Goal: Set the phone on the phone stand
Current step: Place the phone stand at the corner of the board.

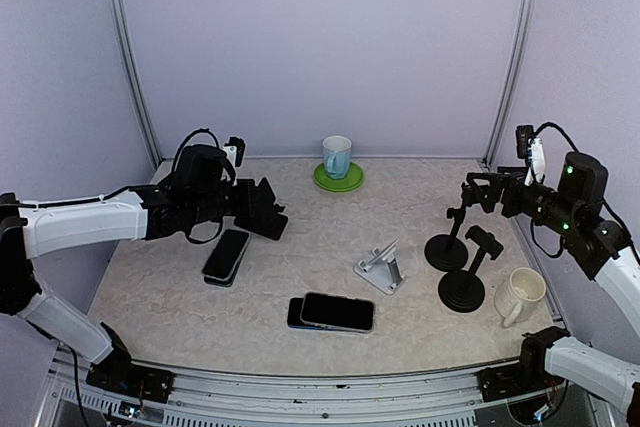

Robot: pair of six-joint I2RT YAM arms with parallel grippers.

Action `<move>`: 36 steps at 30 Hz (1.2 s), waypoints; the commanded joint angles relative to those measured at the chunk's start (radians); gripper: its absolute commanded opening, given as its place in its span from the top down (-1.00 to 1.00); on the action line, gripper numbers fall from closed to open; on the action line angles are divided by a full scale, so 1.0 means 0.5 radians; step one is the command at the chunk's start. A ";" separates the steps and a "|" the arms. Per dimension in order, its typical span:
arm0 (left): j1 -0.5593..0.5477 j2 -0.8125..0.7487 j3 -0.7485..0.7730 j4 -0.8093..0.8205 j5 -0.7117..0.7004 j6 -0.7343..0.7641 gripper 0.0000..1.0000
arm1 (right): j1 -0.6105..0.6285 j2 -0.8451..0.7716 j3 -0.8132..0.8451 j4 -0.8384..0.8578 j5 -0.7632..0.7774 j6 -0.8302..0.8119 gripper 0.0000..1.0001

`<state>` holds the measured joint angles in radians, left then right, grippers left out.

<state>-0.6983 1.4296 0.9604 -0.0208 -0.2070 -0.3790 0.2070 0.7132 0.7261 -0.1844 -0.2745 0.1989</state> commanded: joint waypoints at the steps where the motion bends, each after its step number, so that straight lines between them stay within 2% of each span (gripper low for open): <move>1: 0.120 -0.064 0.119 -0.017 0.109 0.206 1.00 | -0.022 -0.035 -0.020 0.056 -0.027 0.011 -1.00; 10: 0.430 0.093 0.291 -0.062 0.430 0.352 1.00 | -0.022 -0.080 -0.043 0.078 -0.076 0.037 -1.00; 17: 0.609 0.276 0.504 -0.106 0.626 0.623 1.00 | -0.021 -0.114 -0.087 0.108 -0.163 0.069 -1.00; 23: 0.742 0.293 0.514 -0.028 0.873 0.856 1.00 | -0.024 -0.148 -0.084 0.122 -0.213 0.082 -1.00; 36: 1.042 0.470 0.591 -0.102 1.068 1.126 1.00 | -0.022 -0.171 -0.116 0.180 -0.292 0.111 -1.00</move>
<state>-0.2146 1.6249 1.2037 -0.0811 0.2783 0.1093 0.2070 0.6434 0.6868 -0.1314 -0.3962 0.2382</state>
